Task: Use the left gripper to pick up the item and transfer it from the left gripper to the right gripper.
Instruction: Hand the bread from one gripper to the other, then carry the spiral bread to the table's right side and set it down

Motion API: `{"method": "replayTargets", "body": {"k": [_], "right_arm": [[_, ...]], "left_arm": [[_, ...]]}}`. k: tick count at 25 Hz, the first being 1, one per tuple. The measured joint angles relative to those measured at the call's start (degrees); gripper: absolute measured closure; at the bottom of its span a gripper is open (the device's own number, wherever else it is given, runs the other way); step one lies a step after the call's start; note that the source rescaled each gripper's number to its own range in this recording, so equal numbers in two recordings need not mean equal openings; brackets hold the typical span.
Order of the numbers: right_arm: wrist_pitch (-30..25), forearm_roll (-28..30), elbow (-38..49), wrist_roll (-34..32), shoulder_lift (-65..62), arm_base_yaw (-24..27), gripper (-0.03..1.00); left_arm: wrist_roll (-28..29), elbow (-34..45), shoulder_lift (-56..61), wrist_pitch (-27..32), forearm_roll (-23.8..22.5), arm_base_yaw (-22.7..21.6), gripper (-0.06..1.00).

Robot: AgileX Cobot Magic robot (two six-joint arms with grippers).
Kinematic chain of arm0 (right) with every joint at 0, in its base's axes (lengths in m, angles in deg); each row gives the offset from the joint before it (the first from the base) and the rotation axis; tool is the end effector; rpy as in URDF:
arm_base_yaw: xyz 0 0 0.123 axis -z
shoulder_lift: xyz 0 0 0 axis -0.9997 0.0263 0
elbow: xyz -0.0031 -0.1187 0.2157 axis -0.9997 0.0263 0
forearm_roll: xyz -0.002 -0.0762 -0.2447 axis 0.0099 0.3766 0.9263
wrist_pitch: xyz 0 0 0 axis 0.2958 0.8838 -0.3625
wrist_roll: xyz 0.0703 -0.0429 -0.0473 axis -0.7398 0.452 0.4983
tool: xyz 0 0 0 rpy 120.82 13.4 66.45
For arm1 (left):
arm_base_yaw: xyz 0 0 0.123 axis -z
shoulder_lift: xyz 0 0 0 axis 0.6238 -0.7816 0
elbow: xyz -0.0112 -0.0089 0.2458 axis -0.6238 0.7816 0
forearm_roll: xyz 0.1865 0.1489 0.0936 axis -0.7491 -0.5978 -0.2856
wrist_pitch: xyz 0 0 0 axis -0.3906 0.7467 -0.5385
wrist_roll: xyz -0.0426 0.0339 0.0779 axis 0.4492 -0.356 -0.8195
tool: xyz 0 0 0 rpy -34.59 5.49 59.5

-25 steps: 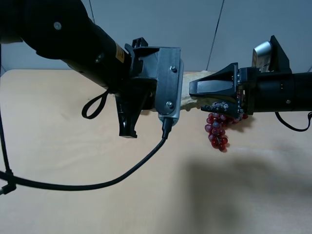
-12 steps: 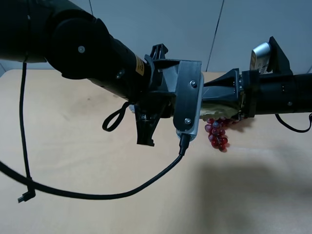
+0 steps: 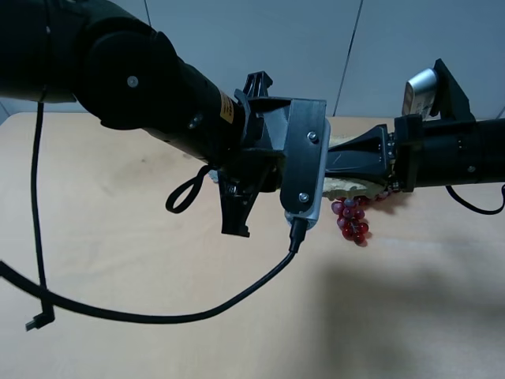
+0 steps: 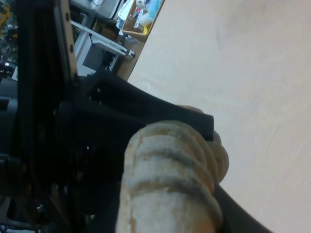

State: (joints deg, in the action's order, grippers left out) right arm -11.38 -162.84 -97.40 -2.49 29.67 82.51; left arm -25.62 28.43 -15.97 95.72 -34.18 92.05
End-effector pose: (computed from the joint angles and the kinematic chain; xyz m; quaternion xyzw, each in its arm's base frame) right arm 0.2208 0.1080 0.1741 -0.1713 0.7990 0.5202 0.2482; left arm 0.2160 -0.2914 0.2021 0.7361 0.5278 0.0066 0.4237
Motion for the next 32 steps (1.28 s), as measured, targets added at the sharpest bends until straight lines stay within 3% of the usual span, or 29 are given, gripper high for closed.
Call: {"method": "replayTargets", "body": {"k": [1,3,6,9,14,22,32], "right_arm": [[0.0,0.1,0.0,0.0,0.0,0.0,0.85],[-0.1,0.8,0.0,0.0,0.0,0.0,0.86],[-0.1,0.9,0.0,0.0,0.0,0.0,0.87],[-0.2,0.9,0.0,0.0,0.0,0.0,0.87],[-0.2,1.0,0.0,0.0,0.0,0.0,0.87],[-1.2,1.3,0.0,0.0,0.0,0.0,0.87],[-1.3,1.7,0.0,0.0,0.0,0.0,0.87]], "left_arm": [[0.0,0.0,0.0,0.1,0.0,0.0,0.89],[0.0,0.0,0.0,0.3,0.0,0.0,0.69],[0.8,0.0,0.0,-0.1,0.0,0.0,0.25],[2.5,0.0,0.0,-0.4,0.0,0.0,0.03],[3.0,0.0,0.0,-0.7,0.0,0.0,-0.04],[8.8,0.0,0.0,-0.6,0.6,0.0,-0.04],[9.3,0.0,0.0,-0.6,0.0,0.0,-0.04]]}}
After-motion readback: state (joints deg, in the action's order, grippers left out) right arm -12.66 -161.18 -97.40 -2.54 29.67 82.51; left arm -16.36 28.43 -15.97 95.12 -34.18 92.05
